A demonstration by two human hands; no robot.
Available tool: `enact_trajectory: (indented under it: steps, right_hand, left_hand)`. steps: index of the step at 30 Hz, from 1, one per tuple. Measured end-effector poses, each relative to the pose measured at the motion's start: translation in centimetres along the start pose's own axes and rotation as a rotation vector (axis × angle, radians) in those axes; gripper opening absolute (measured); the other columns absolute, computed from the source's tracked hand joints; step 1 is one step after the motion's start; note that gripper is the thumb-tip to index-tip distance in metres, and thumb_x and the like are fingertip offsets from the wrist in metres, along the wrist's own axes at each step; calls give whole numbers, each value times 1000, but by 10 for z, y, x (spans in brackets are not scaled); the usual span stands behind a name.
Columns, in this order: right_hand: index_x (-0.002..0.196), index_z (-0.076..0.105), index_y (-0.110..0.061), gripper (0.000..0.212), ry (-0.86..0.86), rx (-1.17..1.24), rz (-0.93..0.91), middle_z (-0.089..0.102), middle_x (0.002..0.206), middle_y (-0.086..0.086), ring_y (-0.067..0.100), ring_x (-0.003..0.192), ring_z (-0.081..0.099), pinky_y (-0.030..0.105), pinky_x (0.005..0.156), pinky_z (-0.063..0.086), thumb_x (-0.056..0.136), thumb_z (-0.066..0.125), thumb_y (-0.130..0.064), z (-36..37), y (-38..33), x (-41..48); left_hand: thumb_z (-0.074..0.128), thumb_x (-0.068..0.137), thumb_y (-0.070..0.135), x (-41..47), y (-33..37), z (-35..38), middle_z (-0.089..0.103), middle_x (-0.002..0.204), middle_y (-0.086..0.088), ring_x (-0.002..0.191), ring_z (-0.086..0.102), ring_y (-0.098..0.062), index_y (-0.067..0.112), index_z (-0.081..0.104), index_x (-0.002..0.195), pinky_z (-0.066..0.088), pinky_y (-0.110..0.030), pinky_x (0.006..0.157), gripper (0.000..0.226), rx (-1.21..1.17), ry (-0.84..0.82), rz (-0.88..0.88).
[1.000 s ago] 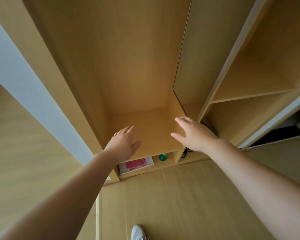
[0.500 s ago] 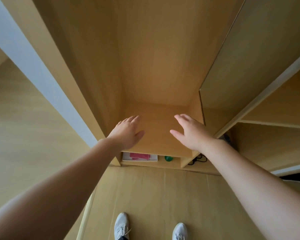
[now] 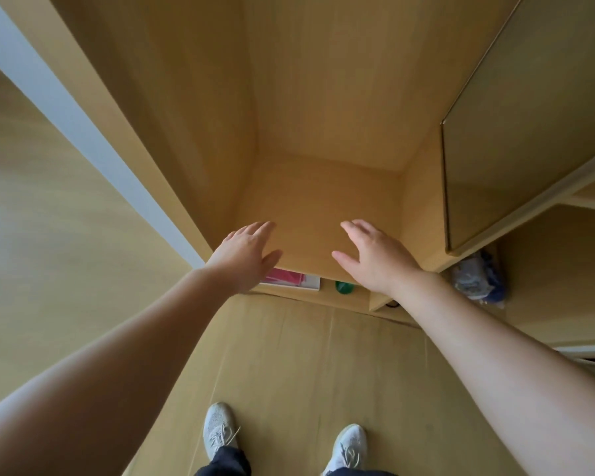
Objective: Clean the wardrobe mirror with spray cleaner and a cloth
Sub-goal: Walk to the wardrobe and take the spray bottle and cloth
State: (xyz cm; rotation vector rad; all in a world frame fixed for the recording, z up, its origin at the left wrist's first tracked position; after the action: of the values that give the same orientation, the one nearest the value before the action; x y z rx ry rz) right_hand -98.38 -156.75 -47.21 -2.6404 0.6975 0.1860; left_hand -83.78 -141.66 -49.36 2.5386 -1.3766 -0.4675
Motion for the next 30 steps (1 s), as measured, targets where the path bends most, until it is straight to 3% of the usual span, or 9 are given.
enact_trajectory:
  steps: [8,14,21,30]
  right_hand:
    - [149,28,-18,62,-11,15,-33,29,155,1,23,136,38,37,103,40,97,44,-48,142,18,31]
    - [143,34,-18,57,9,26,-66,36,147,-2,24,122,49,40,90,49,96,45,-48,265,40,53]
    - [144,32,-17,58,39,-35,-116,35,148,1,24,122,49,32,80,45,97,46,-48,386,73,94]
    - [148,28,-21,63,149,-70,-40,32,152,-1,23,115,55,34,78,54,96,43,-51,428,133,113]
  left_hand:
    - [47,97,36,6,-60,123,47,144,-8,133,41,-28,11,40,142,31,-40,110,52,-4,19,50]
    - [49,96,38,11,-117,234,48,143,-6,133,41,-26,11,43,141,32,-36,106,53,1,57,56]
    - [47,97,41,50,-161,343,44,147,-6,136,37,-25,12,38,144,28,-36,110,56,33,52,101]
    - [45,97,41,95,-154,411,46,145,-5,134,40,-26,17,41,143,32,-37,107,52,12,90,168]
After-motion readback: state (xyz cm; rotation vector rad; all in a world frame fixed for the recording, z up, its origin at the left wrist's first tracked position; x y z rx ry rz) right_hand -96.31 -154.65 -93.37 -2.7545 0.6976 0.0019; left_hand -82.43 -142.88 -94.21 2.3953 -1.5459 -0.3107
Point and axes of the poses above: each hand's wrist, its own x-axis towards the middle knuckle, its own z-axis out of the palm, y = z × x, the point moved 7 cm from there along x, towards the middle knuckle
